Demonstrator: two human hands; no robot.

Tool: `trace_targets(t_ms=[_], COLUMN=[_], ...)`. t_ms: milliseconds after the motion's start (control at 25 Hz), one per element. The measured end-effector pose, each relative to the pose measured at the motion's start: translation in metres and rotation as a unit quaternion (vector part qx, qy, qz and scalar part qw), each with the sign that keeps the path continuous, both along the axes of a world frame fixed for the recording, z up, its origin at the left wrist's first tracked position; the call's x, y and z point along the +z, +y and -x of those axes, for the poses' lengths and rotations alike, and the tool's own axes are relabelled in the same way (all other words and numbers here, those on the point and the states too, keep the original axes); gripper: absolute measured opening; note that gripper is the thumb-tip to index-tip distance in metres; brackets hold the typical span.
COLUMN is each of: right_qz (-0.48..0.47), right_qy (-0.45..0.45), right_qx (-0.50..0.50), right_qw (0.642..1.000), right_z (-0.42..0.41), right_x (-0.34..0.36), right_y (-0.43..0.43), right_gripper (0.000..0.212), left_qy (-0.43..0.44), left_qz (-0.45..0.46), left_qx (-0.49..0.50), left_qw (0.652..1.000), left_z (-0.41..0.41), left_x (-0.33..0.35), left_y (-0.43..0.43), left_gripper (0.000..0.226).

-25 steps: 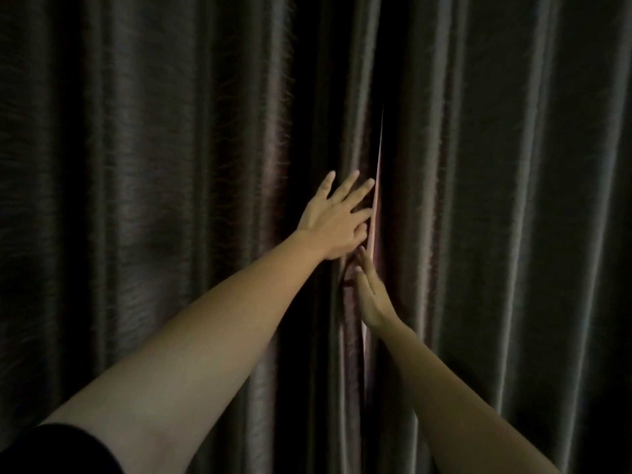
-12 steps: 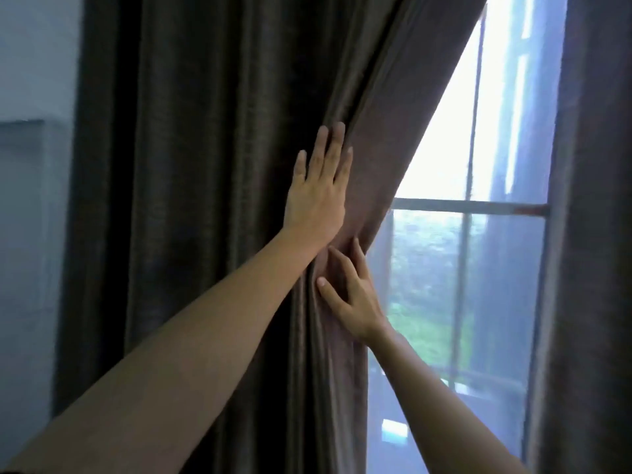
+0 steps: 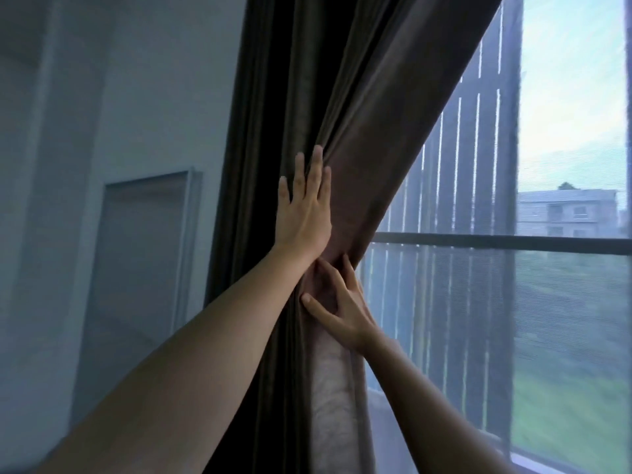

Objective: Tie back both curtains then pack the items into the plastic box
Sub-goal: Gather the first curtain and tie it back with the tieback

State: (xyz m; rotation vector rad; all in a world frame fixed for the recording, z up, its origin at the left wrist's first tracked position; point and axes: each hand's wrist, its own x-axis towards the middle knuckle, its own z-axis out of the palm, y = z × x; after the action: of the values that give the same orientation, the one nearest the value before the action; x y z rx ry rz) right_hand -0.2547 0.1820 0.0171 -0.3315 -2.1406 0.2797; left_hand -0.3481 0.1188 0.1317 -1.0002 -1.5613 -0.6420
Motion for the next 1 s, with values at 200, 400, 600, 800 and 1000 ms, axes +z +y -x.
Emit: trace_targets(t_ms=[200, 400, 600, 800, 1000], right_qz=[-0.002, 0.008, 0.000, -0.062, -0.032], right_qy=[-0.012, -0.003, -0.012, 0.208, 0.071], right_qx=[0.028, 0.065, 0.102, 0.013, -0.031], right_qw=[1.000, 0.998, 0.995, 0.976, 0.996], right_z=[0.092, 0.166, 0.228, 0.230, 0.270], right_x=[0.005, 0.010, 0.036, 0.113, 0.153], right_y=[-0.001, 0.003, 0.017, 0.011, 0.008], right_gripper=[0.070, 0.070, 0.049, 0.056, 0.062], left_qy=[0.002, -0.006, -0.167, -0.332, -0.371], left_qz=[0.000, 0.001, -0.012, -0.049, -0.121], left_qx=[0.000, 0.008, -0.112, -0.399, -0.357], left_qw=[1.000, 1.000, 0.980, 0.853, 0.848], left_z=[0.094, 0.155, 0.244, 0.247, 0.267], left_x=[0.002, 0.008, -0.009, -0.032, -0.048], left_y=[-0.003, -0.008, -0.021, -0.021, -0.021], left_gripper=[0.071, 0.073, 0.091, 0.096, 0.022])
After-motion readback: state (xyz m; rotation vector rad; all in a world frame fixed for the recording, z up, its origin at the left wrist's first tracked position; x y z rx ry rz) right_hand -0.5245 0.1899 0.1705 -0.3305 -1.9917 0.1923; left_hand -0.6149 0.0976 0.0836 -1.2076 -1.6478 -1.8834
